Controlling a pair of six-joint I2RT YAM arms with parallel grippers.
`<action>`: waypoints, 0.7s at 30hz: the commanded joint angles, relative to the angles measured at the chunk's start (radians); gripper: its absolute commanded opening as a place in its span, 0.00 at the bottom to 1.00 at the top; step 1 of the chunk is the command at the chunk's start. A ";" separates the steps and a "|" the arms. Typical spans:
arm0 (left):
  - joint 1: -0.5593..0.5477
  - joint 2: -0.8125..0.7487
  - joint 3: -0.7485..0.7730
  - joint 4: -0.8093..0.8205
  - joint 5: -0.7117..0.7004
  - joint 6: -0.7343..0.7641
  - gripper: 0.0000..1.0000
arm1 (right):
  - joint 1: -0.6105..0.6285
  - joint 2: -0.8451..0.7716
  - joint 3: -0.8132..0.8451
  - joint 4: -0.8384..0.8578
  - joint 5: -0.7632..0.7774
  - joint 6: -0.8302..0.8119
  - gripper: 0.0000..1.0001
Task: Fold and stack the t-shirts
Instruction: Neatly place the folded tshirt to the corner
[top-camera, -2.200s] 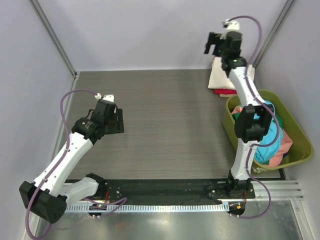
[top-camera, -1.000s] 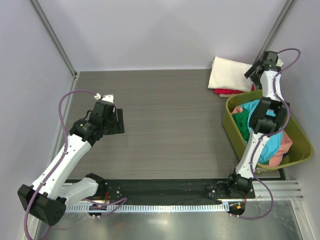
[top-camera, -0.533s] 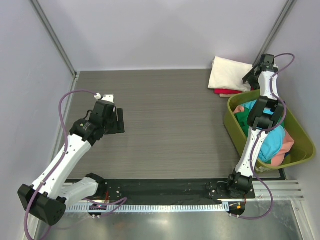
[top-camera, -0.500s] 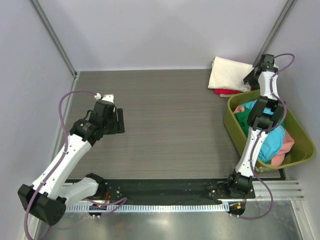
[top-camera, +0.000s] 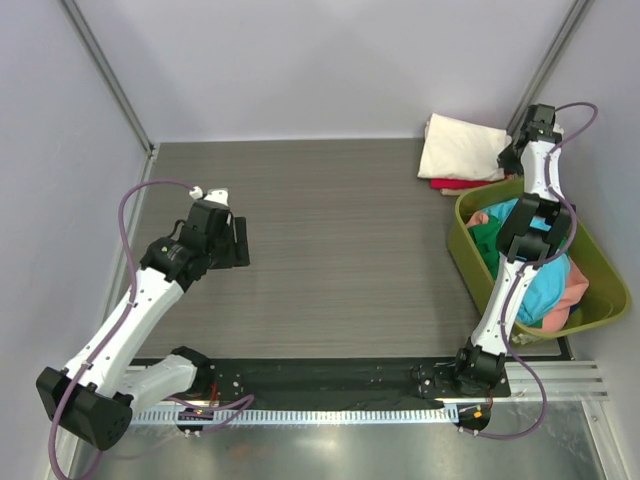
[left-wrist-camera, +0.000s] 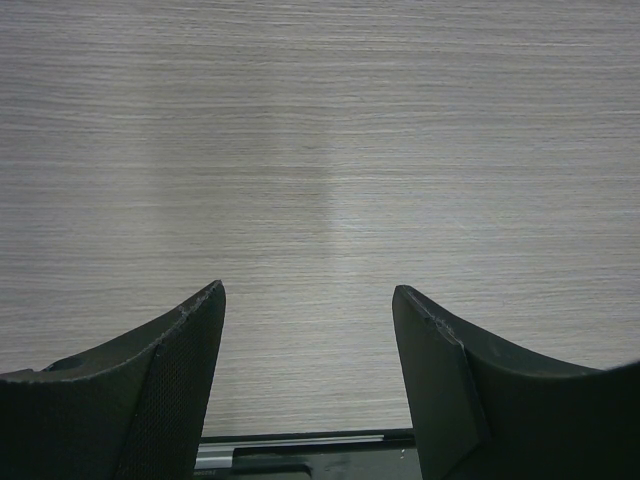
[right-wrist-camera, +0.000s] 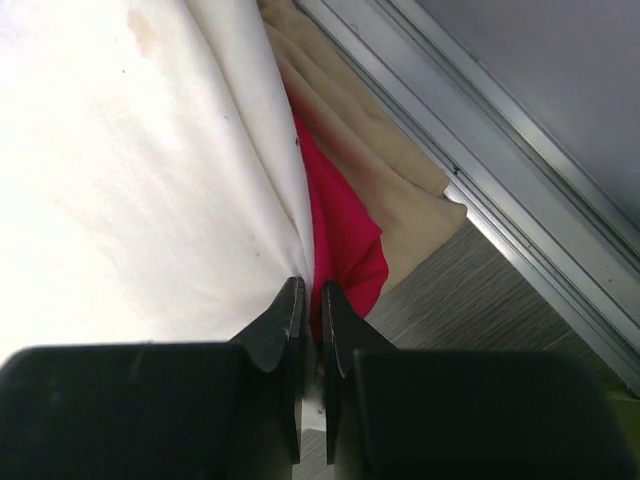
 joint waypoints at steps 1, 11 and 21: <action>0.003 -0.001 0.000 0.032 -0.004 0.015 0.69 | -0.038 -0.078 0.051 0.021 0.039 -0.016 0.01; 0.005 0.010 0.000 0.030 -0.007 0.015 0.69 | -0.049 -0.057 0.120 0.024 0.048 -0.027 0.01; 0.005 0.011 0.001 0.030 -0.005 0.015 0.69 | -0.046 -0.136 0.028 0.023 0.077 0.002 0.88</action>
